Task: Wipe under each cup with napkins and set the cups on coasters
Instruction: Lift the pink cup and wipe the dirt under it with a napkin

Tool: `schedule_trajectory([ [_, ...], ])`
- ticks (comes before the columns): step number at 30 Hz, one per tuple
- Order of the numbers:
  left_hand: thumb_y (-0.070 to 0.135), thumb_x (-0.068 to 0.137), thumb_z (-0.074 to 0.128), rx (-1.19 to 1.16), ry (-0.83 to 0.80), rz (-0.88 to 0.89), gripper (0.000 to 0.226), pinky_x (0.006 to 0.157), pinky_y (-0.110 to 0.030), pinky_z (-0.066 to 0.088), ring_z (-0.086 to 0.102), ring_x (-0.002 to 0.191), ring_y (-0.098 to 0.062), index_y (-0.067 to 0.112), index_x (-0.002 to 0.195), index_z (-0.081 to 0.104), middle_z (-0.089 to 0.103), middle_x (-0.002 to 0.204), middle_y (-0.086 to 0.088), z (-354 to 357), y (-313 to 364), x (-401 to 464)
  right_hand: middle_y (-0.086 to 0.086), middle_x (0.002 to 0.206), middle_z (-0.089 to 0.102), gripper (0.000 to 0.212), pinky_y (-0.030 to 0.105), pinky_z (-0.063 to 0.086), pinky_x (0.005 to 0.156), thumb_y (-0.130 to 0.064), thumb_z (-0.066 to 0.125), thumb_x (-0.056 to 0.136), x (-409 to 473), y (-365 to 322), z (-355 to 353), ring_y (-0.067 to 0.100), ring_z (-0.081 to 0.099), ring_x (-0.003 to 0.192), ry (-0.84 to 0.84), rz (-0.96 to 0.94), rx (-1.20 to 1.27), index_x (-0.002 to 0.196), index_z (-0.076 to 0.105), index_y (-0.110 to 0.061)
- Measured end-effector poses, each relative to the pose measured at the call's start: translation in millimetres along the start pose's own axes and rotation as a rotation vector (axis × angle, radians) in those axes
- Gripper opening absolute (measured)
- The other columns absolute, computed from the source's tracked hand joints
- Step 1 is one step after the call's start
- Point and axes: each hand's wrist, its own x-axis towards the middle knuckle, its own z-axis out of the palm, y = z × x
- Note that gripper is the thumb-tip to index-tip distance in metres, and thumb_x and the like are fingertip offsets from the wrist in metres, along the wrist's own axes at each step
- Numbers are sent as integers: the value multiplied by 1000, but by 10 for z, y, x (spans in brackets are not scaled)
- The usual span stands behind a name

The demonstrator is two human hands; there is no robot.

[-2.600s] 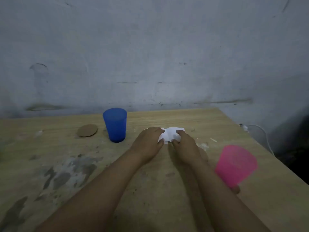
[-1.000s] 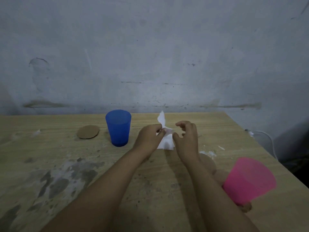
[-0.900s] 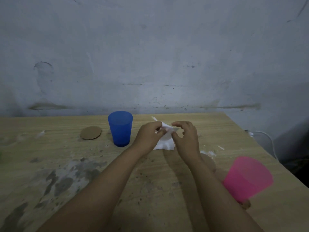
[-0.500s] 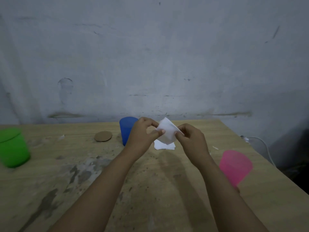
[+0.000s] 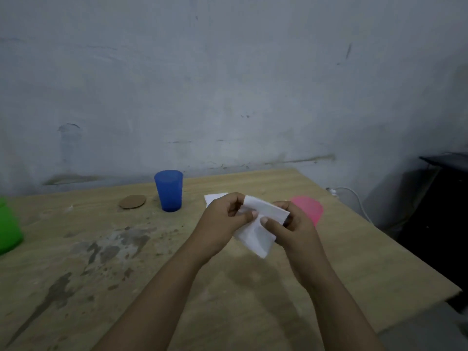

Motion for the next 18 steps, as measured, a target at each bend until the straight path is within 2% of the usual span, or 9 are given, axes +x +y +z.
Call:
schedule_trajectory([
  [2,12,86,66,-24,-23,15,10,70,-17,51,65,79,-3,11,95,67,71,92,1,191,-3,-14,2,89,72,16,24,55,63,-7,65,84,-141,79,-88,15,68,81,100,45,72,99,66,-12],
  [5,9,84,68,-40,-68,17,4,65,-16,47,61,75,-10,11,88,67,69,86,-7,499,-60,4,5,84,75,21,25,57,63,1,58,86,-272,198,-293,15,70,78,263,92,84,91,73,-14],
  [8,6,85,66,-46,-70,-1,8,66,-14,45,57,74,-8,14,87,67,64,86,-3,761,-193,70,6,82,75,26,26,55,60,2,54,87,-327,302,-535,16,69,75,365,121,85,85,74,-14],
  [11,4,84,66,-44,-38,-31,15,77,-19,49,59,82,-7,15,95,67,65,95,-3,953,-366,163,5,82,73,22,27,51,57,0,54,87,-349,451,-790,18,66,73,526,217,101,85,73,-11],
  [15,7,83,67,10,16,-31,30,81,-14,47,60,97,-9,17,111,60,63,110,0,1144,-536,328,5,86,68,17,21,48,56,-3,54,89,-255,647,-1008,15,61,74,724,272,130,95,70,-3],
  [18,12,83,69,35,73,-60,50,78,-7,44,52,113,-9,22,127,49,50,127,3,1256,-595,483,7,101,69,26,23,53,67,3,49,87,31,784,-1096,19,65,88,852,248,238,103,69,-3],
])
